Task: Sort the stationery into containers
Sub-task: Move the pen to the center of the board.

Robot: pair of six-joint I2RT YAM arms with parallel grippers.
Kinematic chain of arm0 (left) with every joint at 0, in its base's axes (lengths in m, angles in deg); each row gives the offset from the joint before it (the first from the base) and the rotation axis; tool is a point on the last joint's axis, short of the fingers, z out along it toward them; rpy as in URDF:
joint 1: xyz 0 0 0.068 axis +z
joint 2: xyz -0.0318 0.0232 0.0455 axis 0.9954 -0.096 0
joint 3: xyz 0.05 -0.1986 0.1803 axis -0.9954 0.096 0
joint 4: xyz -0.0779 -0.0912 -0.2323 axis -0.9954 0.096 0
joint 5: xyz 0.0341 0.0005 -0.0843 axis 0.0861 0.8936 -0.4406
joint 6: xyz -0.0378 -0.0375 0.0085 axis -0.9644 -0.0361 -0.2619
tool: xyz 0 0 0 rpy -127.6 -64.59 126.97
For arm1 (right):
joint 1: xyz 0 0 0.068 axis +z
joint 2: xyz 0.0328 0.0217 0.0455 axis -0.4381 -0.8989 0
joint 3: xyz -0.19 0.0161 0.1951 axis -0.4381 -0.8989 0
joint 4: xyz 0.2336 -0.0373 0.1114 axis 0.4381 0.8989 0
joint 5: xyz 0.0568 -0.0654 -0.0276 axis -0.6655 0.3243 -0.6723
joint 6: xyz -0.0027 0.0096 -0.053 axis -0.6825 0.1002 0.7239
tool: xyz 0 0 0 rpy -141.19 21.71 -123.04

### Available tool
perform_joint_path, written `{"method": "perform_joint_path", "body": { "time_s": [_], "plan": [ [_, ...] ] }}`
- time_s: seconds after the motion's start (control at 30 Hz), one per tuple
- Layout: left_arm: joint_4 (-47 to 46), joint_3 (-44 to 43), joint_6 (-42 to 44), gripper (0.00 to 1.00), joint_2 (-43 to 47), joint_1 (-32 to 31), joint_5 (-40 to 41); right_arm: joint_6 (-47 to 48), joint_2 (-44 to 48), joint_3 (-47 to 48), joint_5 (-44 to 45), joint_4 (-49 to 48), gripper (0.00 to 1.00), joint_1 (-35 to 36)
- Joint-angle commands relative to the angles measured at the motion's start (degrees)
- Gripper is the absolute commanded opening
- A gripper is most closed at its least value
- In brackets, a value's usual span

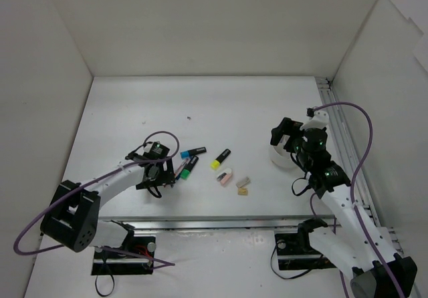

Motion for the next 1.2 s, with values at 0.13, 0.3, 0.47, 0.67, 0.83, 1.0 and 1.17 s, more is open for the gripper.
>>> {"method": "perform_joint_path", "body": {
  "time_s": [0.13, 0.3, 0.47, 0.67, 0.83, 1.0, 1.17],
  "plan": [
    [-1.9, -4.7, 4.4, 0.85, -5.6, -2.3, 2.3, 0.9, 0.6, 0.3, 2.6, -2.2, 0.98, -0.2],
    [-2.3, -7.9, 6.7, 0.75, -8.4, -2.3, 2.2, 1.2, 0.3, 0.3, 3.0, -2.2, 0.98, -0.1],
    [-5.0, -10.4, 16.2, 0.66, -11.7, -3.0, -2.8, 1.6, 0.8, 0.6, 3.1, -1.7, 0.98, -0.1],
    [-8.5, -10.8, 20.2, 0.58, -14.2, -3.5, -12.5, 2.0, 2.1, 0.7, 4.4, -0.9, 0.98, -0.1],
    [-7.4, -12.5, 19.9, 0.26, -19.3, -2.3, -14.0, 2.2, 2.6, 0.7, 4.5, -0.5, 0.98, -0.1],
    [-6.4, -12.8, 19.0, 0.06, -19.4, -1.7, -13.7, 2.2, 3.1, 1.0, 4.0, -0.3, 0.98, -0.2],
    [-4.7, -12.2, 17.4, 0.00, -13.6, -1.7, -11.5, 2.9, 3.1, 1.1, 1.2, -0.3, 0.98, -0.3]
  ]
}}
